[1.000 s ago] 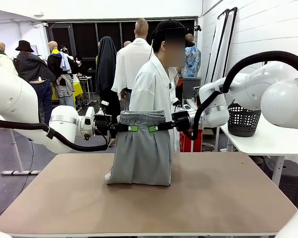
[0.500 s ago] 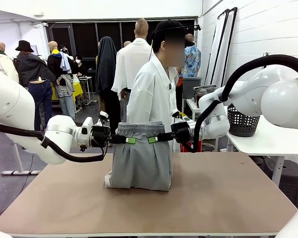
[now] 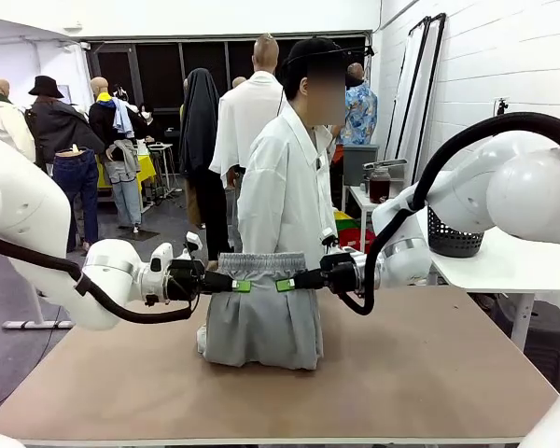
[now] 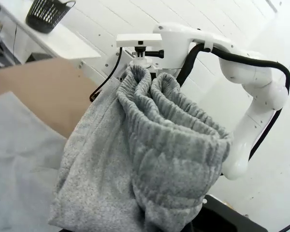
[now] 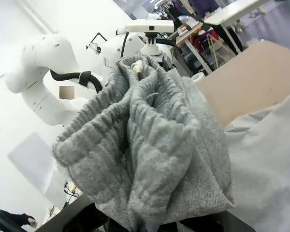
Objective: Fold the training pants.
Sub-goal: Fold the Training pants in half.
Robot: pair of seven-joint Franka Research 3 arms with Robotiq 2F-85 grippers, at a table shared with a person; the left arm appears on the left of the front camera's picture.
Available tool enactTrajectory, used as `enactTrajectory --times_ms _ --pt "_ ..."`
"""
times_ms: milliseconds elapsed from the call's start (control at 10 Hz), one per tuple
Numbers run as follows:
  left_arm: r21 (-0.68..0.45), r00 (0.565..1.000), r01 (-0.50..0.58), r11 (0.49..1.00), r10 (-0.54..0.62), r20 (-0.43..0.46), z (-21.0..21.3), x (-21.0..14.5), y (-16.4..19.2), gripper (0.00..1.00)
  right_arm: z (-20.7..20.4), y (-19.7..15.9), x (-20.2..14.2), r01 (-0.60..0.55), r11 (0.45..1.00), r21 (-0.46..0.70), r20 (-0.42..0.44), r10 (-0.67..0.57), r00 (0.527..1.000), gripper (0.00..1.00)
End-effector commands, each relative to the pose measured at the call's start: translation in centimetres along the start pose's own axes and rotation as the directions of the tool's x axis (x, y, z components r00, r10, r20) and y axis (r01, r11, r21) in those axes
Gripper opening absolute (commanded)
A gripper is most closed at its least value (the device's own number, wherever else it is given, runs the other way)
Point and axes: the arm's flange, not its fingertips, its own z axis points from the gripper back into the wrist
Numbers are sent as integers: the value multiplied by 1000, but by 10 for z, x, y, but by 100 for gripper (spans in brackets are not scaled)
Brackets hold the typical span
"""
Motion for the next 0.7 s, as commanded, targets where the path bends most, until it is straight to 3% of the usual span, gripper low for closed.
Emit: enactTrajectory --times_ms 0,300,600 --pt "-19 992 -121 992 120 -28 16 6 27 0 11 -15 -3 87 995 -47 32 -86 996 0" --pt "-76 963 -262 962 256 -82 15 -1 52 0 14 -31 -13 202 978 -49 18 -201 979 0" --pt "-49 976 -214 976 211 -52 -3 -11 49 0 4 -26 -22 154 988 -31 6 -154 988 0"
